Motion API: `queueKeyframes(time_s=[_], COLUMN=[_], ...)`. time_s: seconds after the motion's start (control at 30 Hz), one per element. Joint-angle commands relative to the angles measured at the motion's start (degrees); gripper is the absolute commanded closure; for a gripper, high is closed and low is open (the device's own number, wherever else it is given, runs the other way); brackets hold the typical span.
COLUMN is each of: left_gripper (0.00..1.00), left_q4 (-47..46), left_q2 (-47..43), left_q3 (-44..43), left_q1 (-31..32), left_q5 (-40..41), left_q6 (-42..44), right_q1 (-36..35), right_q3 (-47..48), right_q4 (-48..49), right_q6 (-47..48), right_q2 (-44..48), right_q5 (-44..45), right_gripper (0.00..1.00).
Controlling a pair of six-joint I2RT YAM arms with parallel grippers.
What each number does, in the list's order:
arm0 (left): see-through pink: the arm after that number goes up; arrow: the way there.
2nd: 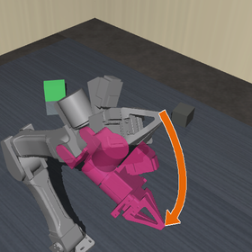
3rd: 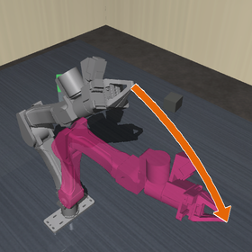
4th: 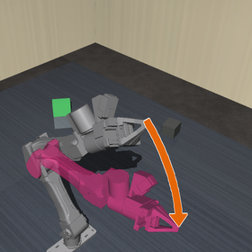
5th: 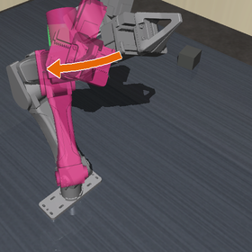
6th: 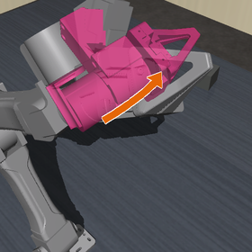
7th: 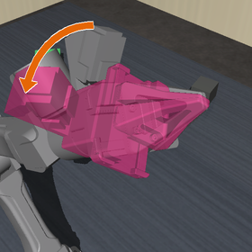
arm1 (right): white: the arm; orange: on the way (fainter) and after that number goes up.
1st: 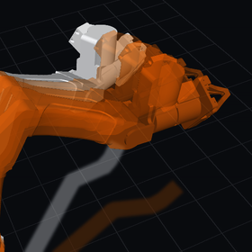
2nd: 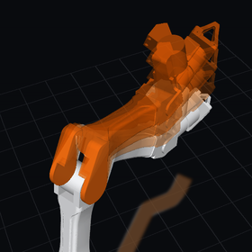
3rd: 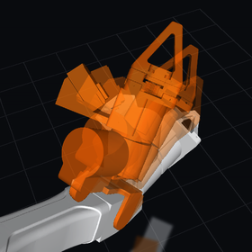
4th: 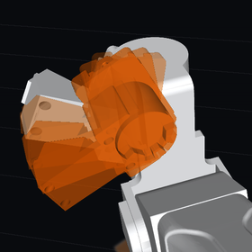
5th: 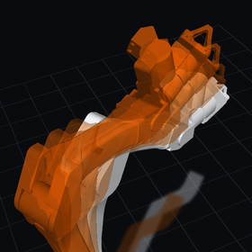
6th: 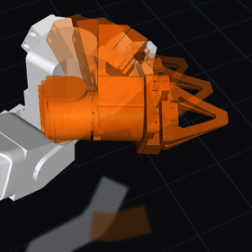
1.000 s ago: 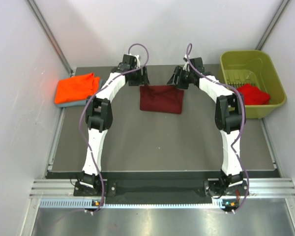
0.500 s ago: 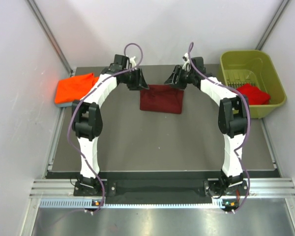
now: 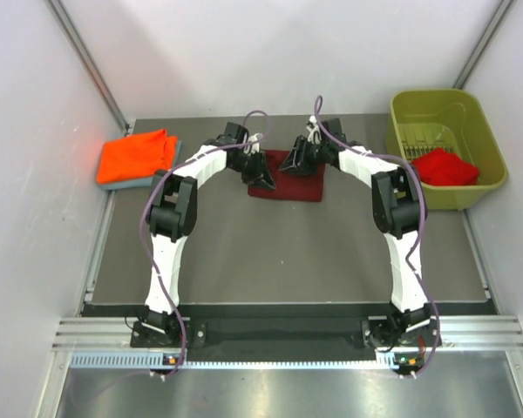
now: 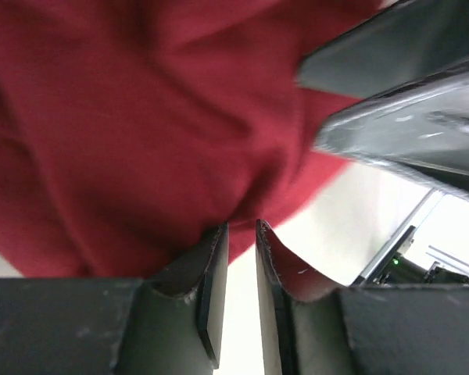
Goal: Fold and stack the t-shirts
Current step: Fold the tshirt
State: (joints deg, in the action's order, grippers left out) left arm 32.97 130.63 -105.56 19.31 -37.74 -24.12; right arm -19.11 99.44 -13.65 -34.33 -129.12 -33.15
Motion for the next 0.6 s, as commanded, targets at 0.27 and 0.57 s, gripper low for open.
queueKeyframes(time_s=[0.27, 0.57], left_gripper=[0.77, 0.78], left_q4=[-1.2, -0.2], left_q2=[2.2, 0.7], left_q3=[2.1, 4.3], left_q1=[-0.7, -0.7], left_q5=[2.5, 4.4], left_q6=[-0.1, 1.2], right_q1=[0.3, 1.3], right_q3=[17.1, 23.3], right_q4=[4.3, 5.7], right_q6=[-2.3, -1.9], right_q2=[-10.0, -14.5], right_q5=[2.8, 6.9], right_gripper=[0.55, 0.57])
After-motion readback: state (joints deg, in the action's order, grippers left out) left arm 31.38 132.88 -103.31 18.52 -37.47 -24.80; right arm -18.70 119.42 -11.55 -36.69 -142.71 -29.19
